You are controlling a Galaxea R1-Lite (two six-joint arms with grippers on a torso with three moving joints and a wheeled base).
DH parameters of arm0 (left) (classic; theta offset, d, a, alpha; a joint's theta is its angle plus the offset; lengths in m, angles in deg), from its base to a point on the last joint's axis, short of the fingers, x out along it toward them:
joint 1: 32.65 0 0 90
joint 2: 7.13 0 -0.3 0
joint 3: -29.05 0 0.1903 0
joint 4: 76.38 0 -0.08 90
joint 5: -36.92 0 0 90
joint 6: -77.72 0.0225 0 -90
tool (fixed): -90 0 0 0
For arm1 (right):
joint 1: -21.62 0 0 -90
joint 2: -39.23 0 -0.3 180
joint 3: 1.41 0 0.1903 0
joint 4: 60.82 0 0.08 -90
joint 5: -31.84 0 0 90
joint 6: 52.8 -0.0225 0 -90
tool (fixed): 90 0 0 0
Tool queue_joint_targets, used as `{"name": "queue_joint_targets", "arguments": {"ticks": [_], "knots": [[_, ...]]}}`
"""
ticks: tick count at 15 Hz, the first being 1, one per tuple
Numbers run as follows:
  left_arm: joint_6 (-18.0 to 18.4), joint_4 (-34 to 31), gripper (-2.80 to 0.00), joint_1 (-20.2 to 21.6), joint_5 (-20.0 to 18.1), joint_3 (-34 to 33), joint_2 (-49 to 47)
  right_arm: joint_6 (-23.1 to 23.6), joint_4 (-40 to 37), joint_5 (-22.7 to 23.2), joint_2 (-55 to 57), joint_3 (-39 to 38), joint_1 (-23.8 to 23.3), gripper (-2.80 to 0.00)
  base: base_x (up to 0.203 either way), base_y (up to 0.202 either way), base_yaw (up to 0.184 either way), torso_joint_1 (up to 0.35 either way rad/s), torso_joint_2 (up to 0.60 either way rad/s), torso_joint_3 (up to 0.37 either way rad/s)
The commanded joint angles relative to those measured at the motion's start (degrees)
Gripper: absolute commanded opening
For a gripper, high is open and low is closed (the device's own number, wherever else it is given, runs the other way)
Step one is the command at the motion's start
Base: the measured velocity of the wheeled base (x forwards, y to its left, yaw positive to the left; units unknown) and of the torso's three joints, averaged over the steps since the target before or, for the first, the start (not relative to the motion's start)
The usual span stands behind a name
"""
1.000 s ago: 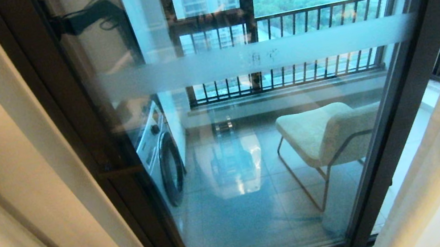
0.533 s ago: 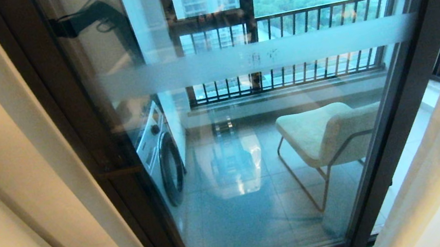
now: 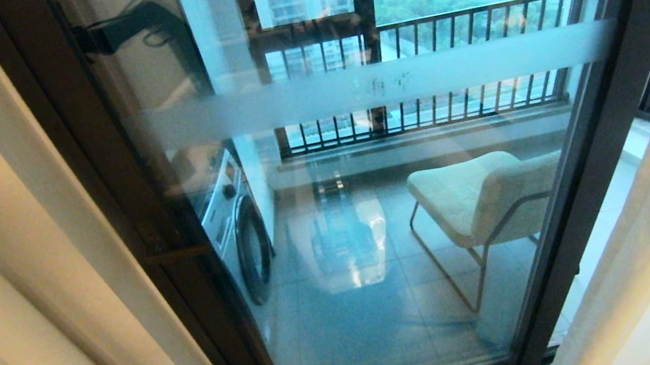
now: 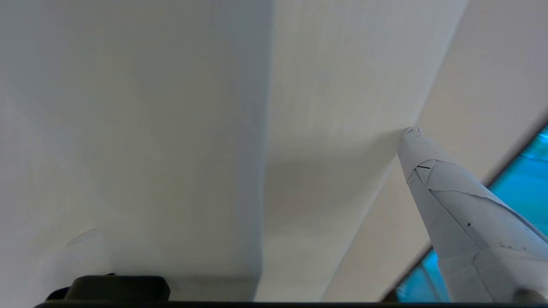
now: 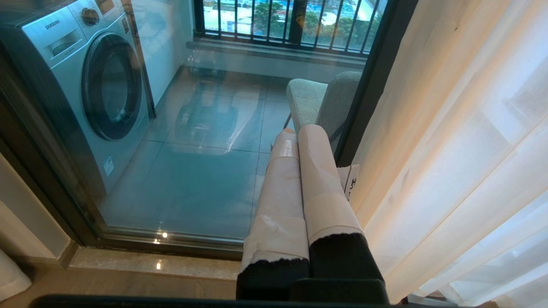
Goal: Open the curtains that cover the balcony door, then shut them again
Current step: Close the inner curtains on both sides
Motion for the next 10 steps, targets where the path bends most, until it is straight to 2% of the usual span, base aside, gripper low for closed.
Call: {"name": "queue_joint_targets", "arguments": {"ticks": [1,3,4,5,10], "knots": [[-0.27,0.15,0.0,-0.38,-1.29,-0.13,0.72,0.05,0.0,0.05,0.07,0.0,0.0,-2.8,0.0,0.0,0.0,0.0,0.0,0.0],[-0.36,0.24,0.0,-1.08,-1.29,-0.44,0.87,0.05,0.0,0.05,0.07,0.0,0.0,-2.8,0.0,0.0,0.0,0.0,0.0,0.0],[-0.36,0.18,-0.2,-1.26,-1.29,-0.54,1.23,0.05,0.0,0.05,0.07,0.0,0.0,-2.8,0.0,0.0,0.0,0.0,0.0,0.0],[-0.36,0.15,-2.8,-1.39,-1.29,-0.64,1.48,0.05,0.0,0.05,0.07,0.0,0.0,-2.8,0.0,0.0,0.0,0.0,0.0,0.0],[-0.36,0.15,-2.8,-1.95,-1.29,-3.44,4.22,0.05,0.0,0.05,0.07,0.0,0.0,-2.8,0.0,0.0,0.0,0.0,0.0,0.0]]}}
